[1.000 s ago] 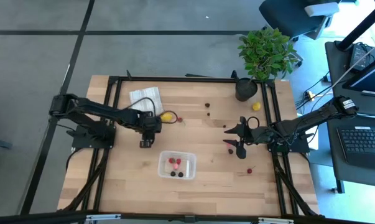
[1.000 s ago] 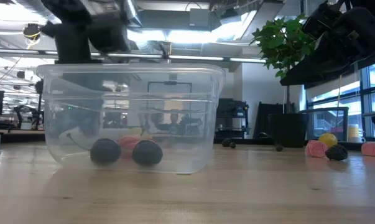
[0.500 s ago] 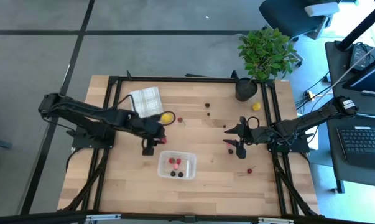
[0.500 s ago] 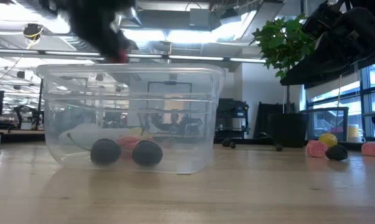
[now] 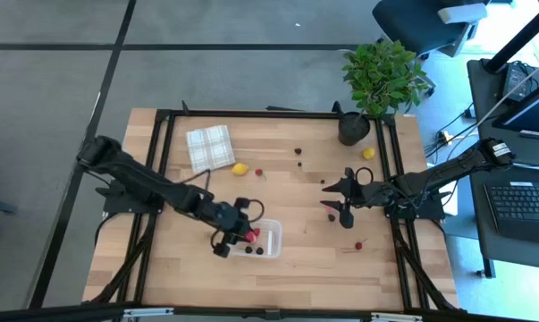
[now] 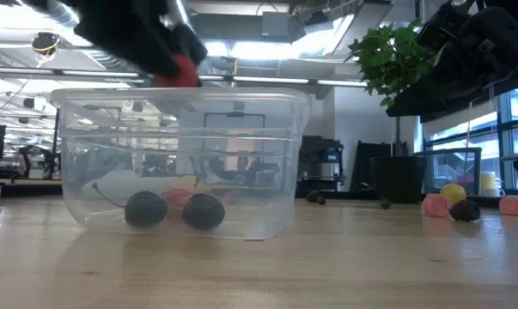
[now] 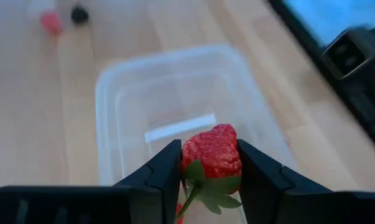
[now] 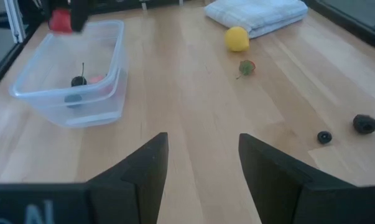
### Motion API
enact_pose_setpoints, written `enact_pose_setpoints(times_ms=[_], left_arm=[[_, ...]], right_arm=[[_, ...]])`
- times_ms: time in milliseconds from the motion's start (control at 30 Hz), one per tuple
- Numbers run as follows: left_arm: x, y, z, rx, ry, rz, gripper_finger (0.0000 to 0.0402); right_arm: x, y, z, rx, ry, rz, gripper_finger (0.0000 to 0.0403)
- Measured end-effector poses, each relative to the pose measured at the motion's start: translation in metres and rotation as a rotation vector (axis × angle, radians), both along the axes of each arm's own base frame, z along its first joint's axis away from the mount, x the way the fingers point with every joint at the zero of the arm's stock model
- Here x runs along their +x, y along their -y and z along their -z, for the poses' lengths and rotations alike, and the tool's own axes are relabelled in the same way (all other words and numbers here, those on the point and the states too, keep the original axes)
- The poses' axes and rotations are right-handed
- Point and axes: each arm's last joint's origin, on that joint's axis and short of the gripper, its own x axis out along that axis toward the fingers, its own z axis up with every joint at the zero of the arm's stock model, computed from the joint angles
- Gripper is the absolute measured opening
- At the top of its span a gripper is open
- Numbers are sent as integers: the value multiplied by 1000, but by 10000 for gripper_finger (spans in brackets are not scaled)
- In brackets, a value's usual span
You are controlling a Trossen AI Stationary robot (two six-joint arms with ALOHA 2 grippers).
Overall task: Pick and placing Produce into tupperware
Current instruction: Put the bottom strawberry into the transparent bin, then put the left lemon into the transparent bin
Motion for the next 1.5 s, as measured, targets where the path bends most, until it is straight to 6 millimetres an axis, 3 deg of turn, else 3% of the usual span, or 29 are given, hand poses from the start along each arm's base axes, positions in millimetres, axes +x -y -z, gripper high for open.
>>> enact_pose_setpoints(times_ms=[300, 967, 1100, 1267, 1500], left_arm=[[10, 0, 31, -3, -115, -64, 134], [9, 0, 30, 20, -112, -45, 165], [4, -1, 15, 28, -57, -27, 169], [-10, -4, -24, -35, 72, 48, 174], [-41, -37, -65, 79, 160, -115, 167]], right_arm=[[0, 0, 0, 52, 6, 24, 198], [0, 0, 0, 48, 4, 23, 198], [0, 0, 0, 48, 4, 23, 198], [0, 0, 1, 47, 0, 23, 198], [0, 0, 1, 47, 1, 23, 198]])
